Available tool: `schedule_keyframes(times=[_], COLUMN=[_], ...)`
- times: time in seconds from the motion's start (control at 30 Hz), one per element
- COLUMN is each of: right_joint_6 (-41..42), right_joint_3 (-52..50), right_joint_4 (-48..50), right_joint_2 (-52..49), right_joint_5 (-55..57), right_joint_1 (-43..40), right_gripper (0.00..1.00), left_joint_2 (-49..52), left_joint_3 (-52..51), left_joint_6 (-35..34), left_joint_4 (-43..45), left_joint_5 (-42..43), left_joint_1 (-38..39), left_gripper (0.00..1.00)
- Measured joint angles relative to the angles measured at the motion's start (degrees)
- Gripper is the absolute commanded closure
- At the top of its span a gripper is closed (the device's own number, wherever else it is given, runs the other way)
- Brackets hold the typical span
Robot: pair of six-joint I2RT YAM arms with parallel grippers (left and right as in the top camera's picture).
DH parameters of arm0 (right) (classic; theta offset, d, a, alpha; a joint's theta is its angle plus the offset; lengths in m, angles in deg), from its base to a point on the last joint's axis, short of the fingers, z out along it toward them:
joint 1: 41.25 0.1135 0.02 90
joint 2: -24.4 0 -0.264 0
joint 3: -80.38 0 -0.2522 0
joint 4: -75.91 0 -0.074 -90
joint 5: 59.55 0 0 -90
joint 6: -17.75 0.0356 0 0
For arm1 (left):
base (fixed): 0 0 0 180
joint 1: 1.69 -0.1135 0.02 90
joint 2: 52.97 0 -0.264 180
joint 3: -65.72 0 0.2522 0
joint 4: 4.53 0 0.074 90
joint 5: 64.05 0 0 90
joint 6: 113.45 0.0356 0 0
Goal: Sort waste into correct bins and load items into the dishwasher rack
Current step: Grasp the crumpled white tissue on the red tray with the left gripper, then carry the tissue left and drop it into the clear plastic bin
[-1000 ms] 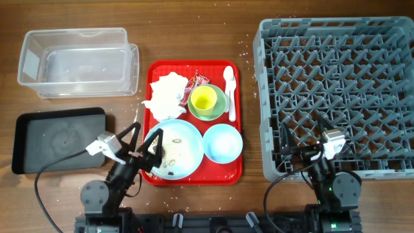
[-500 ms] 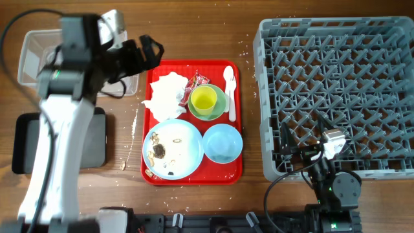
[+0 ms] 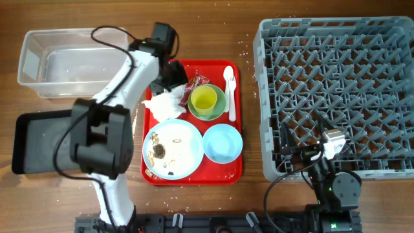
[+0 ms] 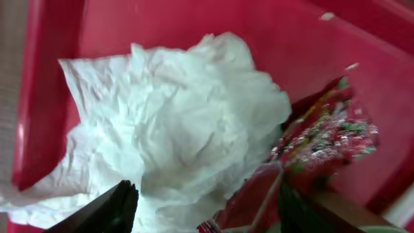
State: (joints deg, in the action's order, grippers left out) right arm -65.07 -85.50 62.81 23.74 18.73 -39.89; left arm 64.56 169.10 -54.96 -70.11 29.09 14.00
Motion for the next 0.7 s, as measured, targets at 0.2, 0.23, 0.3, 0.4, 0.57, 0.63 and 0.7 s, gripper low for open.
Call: schedule_keyframes(times=[0.2,0.23,0.3,0.4,0.57,0.63,0.7], right_joint_6=[0.0,0.0,0.0,0.0,0.0,-0.02,0.0], right_joint_3=[0.0,0.0,0.0,0.0,0.0,0.0,0.0], right_joint_4=[0.0,0.0,0.0,0.0,0.0,0.02,0.0], right_joint_2=[0.0,0.0,0.0,0.0,0.0,0.0,0.0], right_joint_5=[0.0,0.0,0.0,0.0,0.0,0.0,0.0], right_joint_1=[0.0,0.0,0.0,0.0,0.0,0.0,0.0], right_gripper=[0.0,0.0,0.0,0.0,0.0,0.0,0.0], left_joint_2=[4.42,4.81,5.38,5.38,-0.59,-7.85,-13.25], left_joint_3=[0.0,0.0,0.0,0.0,0.76,1.68,2.4], left_joint_6=[-6.56,-7.06,-8.41,-8.87,-8.9,-8.92,-8.9], left_joint_4=[-2.21,-2.21,-2.21,-2.23,-4.46,-5.49,-7.21], left_joint_5=[-6.38,-6.64,-6.8,-6.47,-6.49,-8.92,-12.5], left_joint_1=[2.05,2.05,2.05,2.05,2.05,2.05,2.05], left_gripper=[0.6,0.7,0.96,0.96,0.96,0.96,0.96])
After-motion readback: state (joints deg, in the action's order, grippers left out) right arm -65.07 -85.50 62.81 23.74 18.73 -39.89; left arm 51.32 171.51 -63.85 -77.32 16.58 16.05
